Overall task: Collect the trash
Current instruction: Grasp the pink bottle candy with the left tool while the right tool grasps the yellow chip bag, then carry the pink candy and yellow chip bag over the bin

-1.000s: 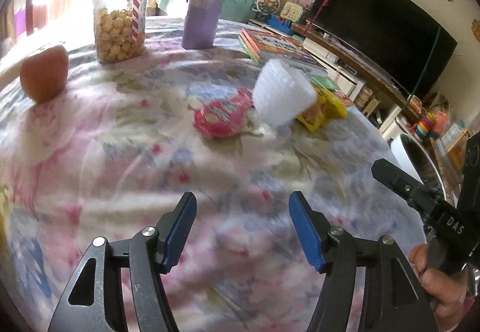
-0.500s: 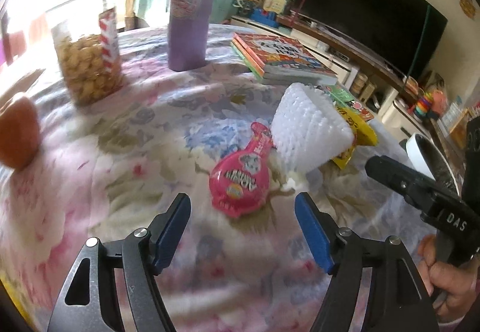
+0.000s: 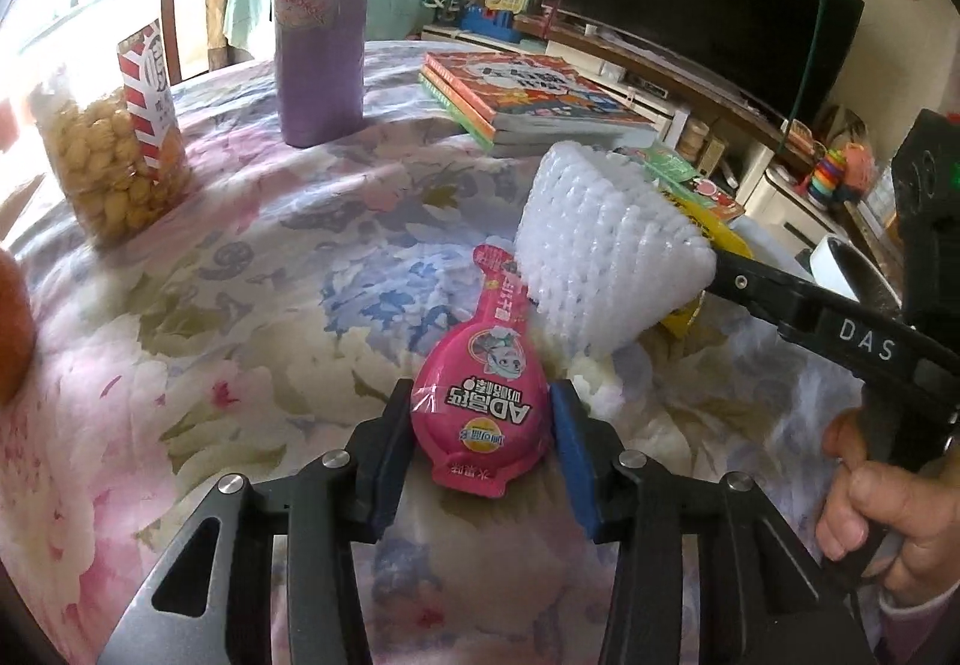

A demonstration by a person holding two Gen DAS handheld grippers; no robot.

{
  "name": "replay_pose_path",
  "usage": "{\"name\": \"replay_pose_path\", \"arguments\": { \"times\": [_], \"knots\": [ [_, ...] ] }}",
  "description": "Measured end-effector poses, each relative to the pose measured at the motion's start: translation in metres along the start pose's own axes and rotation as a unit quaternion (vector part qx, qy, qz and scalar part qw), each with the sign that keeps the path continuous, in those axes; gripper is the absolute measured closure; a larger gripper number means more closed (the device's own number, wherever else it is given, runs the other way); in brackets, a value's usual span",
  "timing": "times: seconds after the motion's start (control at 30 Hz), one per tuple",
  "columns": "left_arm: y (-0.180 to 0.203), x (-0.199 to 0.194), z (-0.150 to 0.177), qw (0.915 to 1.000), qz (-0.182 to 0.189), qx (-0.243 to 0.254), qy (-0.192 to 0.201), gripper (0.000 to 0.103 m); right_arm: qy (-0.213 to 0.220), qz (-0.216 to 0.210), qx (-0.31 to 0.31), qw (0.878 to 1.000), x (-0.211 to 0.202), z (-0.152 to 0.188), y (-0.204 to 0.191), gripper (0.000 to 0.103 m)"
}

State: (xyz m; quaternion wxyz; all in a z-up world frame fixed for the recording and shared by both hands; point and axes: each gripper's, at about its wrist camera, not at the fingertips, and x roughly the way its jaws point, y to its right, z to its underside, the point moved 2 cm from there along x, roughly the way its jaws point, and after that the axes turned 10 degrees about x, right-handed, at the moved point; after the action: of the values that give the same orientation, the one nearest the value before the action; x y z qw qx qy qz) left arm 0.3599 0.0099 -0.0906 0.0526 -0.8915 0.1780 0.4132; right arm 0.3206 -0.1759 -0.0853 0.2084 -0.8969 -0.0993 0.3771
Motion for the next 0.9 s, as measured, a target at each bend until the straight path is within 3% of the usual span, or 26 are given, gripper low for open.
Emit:
{"name": "replay_pose_path", "arguments": {
  "times": [0.53,0.9],
  "knots": [
    [0.009,-0.085,0.070,0.9958,-0.026,-0.086,0.021,0.061,-0.025,-0.063,-0.024,0.997,-0.040,0.044,-0.022,0.065],
    [0.053,-0.127,0.092,0.9964,-0.006,-0.080,0.027,0.061,-0.012,-0.063,-0.017,0.998,-0.088,0.063,-0.002,0.065]
  ]
}}
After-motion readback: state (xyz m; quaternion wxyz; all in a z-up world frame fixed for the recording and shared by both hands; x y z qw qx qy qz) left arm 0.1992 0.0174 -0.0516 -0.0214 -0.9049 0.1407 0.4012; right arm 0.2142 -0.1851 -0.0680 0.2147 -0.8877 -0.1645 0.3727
